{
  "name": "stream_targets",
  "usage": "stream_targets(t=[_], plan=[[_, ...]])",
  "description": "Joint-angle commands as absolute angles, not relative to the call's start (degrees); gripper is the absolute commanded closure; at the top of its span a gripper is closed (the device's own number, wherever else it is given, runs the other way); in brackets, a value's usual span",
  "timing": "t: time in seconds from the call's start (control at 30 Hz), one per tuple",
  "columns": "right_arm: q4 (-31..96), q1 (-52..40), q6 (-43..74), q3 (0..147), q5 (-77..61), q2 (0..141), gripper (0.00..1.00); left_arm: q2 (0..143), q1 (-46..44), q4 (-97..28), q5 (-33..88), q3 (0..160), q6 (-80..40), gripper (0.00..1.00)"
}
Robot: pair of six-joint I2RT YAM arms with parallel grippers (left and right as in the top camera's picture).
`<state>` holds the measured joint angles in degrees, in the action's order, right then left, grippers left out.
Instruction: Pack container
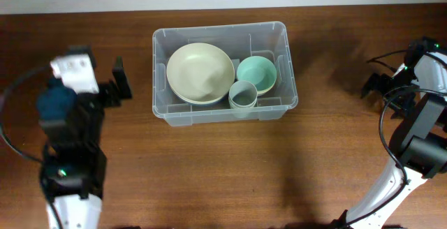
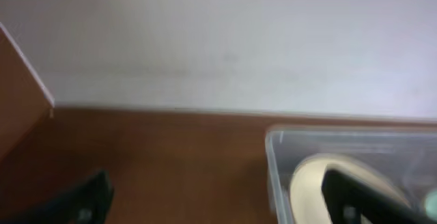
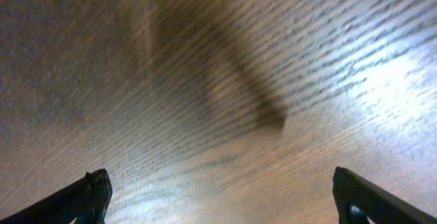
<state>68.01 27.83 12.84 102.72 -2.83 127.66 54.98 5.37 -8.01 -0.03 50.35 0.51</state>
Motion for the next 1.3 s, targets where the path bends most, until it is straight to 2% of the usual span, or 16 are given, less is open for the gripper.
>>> stream_targets(t=[0.0,0.13,0.33,0.53,0.9,1.27], plan=[[68.0,28.1,12.4,102.5,-2.7,126.7,0.01,48.1,5.4,-0.1,-0.4,39.3,1.6,0.00],[68.0,28.1,12.4,102.5,-2.7,126.7,0.01,39.3,5.4,9.2,-0.2,26.3,1.5,0.00],[68.0,28.1,12.4,102.5,-2.7,126.7,0.01,27.0,5.4,14.5,0.4,14.6,1.5,0.00],[68.0,28.1,12.4,102.5,-2.7,126.7,0.01,15.4,5.4,14.4,0.4,8.7,1.6,0.00],[68.0,28.1,12.4,102.5,-2.7,126.7,0.01,2.5,5.4,10.8,0.4,3.2,1.6,0.00],[68.0,28.1,12.4,102.5,-2.7,126.7,0.01,0.3,5.4,6.4,0.2,0.5,1.6,0.00]])
